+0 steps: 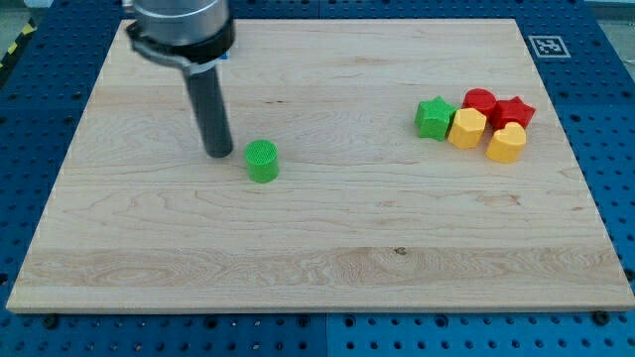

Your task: Place the green circle parallel to green star

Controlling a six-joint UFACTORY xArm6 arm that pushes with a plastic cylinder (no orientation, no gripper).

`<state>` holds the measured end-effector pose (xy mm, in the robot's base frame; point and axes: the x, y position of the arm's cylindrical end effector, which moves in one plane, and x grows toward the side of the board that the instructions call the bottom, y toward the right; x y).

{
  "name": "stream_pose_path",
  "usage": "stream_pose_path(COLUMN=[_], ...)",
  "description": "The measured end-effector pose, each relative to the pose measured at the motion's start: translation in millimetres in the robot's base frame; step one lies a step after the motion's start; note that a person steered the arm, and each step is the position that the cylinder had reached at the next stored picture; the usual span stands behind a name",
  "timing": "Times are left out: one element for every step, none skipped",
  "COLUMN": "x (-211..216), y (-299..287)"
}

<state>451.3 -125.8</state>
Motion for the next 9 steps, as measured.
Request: stream_pose_path(x=[24.7, 24.9, 19.1, 26.9, 29.0, 25.9, 11.7, 11.7, 11.7], y=[21.7, 55.6, 74.4, 78.1, 77.6, 75.9, 93.5, 108.5, 124.9])
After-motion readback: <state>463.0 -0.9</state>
